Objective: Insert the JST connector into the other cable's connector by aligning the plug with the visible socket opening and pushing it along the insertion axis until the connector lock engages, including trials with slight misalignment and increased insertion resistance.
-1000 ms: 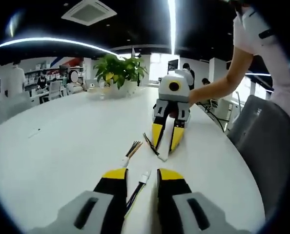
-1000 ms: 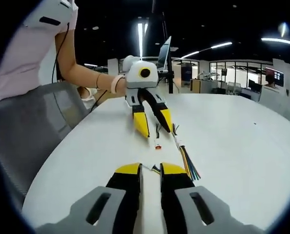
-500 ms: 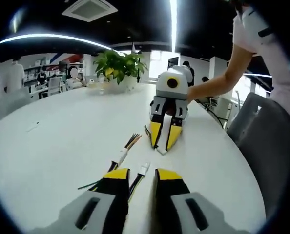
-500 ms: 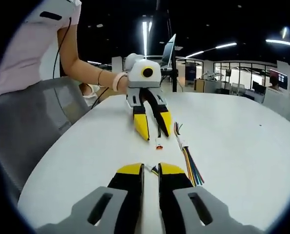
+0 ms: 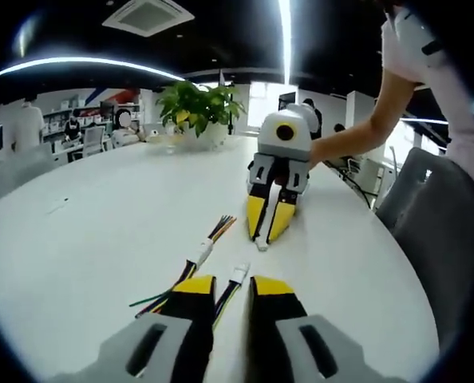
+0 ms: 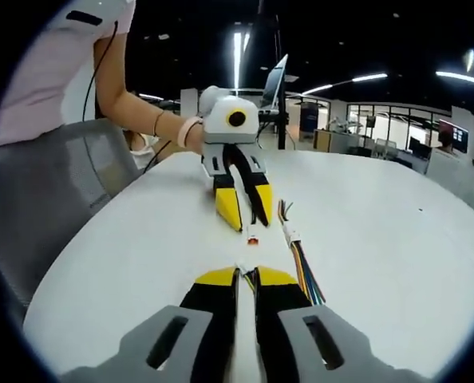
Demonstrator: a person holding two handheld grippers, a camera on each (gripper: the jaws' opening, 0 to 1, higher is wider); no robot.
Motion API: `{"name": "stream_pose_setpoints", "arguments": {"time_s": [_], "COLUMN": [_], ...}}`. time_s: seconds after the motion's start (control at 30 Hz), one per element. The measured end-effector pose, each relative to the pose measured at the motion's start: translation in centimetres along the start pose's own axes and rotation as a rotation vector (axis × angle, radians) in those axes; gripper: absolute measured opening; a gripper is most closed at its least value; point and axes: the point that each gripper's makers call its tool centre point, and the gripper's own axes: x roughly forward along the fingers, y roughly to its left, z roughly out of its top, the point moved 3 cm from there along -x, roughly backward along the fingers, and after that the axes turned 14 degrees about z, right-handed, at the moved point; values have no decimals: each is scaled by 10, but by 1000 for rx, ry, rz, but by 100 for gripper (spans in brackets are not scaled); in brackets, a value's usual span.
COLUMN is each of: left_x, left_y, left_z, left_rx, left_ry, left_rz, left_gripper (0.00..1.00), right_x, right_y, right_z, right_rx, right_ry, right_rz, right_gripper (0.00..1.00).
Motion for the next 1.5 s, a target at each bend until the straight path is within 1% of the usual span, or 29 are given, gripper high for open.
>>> {"name": "stream_pose_setpoints", "arguments": {"time_s": [0.07,0.23,0.33,0.37,0.47,0.67,0.7,0.77,0.8,0.83,0.93,1.03,1.1,1.3,1.5], "left_x": [0,0,0,1,1,0,-1,-1,-1,0,0,0,0,-1,0], "left_y": [-2,-4,-5,-5,-6,-8,-8,-7,-7,-7,-6,-7,-6,-6,-8], "left_z": [0,0,0,0,0,-1,-2,-2,-2,-2,-2,-2,-2,-1,0], "left_rx": [3,5,15,25,32,42,34,1,7,7,11,8,8,15,17], "left_ry": [0,-6,-13,-17,-22,-33,-37,-46,-46,-46,-48,-51,-52,-48,-46], "left_rz": [-3,-6,-5,-7,-20,-35,-43,-39,-37,-33,-23,-24,-20,-12,-15], "left_gripper": [10,8,5,3,0,0,0,0,0,0,0,0,0,0,0], "right_x": [0,0,-1,-1,0,2,2,2,3,3,7,13,17,19,19], "right_y": [0,-1,-2,-4,-5,-5,-5,-8,-8,-9,-8,-8,-7,-7,-7], "right_z": [0,0,0,1,1,3,3,4,8,10,15,16,16,15,15], "right_rx": [14,14,39,41,46,49,68,110,96,110,129,139,136,123,115], "right_ry": [-4,-4,-16,-27,-32,-37,-43,-46,-55,-62,-76,-79,-72,-42,-34], "right_rz": [-2,-18,-34,-39,-48,-76,-86,-119,-130,-145,-149,-146,-144,-141,-137], "right_gripper": [5,5,4,4,4,4,4,4,4,4,3,3,3,3,3]}}
